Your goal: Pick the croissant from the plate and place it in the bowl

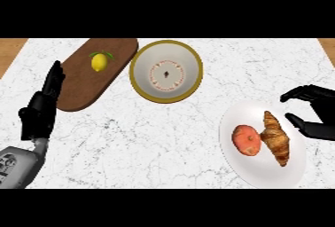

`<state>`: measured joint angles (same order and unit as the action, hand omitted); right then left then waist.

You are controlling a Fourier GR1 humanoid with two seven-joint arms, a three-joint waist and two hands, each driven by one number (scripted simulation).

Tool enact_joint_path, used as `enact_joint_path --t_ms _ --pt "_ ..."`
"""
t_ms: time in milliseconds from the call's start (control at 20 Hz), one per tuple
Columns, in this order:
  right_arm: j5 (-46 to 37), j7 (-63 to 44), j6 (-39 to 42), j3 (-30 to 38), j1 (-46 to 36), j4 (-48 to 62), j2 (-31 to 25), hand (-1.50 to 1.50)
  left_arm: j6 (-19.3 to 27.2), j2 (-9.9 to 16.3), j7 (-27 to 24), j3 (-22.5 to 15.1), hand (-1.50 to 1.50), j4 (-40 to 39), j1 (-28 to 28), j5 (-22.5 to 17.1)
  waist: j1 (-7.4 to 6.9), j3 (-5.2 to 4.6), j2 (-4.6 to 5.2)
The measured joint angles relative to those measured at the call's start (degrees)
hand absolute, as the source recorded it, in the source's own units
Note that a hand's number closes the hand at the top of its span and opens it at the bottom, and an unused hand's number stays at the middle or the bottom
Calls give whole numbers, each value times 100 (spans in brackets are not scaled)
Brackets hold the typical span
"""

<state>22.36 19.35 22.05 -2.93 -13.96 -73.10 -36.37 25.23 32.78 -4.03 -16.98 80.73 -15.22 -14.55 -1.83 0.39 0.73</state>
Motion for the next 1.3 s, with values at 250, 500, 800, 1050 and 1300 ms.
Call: enact_joint_path --t_ms 250,500,800,1050,1300 --pt "49 1049 1306 372 -328 983 -616 -150 30 -128 307 -129 0 208 -128 30 -41 5 12" --pt "-762 1468 1377 241 -638 1164 -1341 -150 51 -92 579 -165 0 416 -194 101 -64 -4 -7" --pt "-1874 1636 1142 -377 -1032 966 -1973 -150 104 -131 847 -231 0 587 -218 204 -67 -18 -21" --pt "-2769 1605 952 -1107 -1391 649 -2083 -150 104 -157 940 -196 0 638 -212 270 -42 -31 -34" --pt "-3333 1572 980 -1684 -1667 524 -1965 -150 51 -154 955 -96 0 731 -43 317 5 -36 -48"
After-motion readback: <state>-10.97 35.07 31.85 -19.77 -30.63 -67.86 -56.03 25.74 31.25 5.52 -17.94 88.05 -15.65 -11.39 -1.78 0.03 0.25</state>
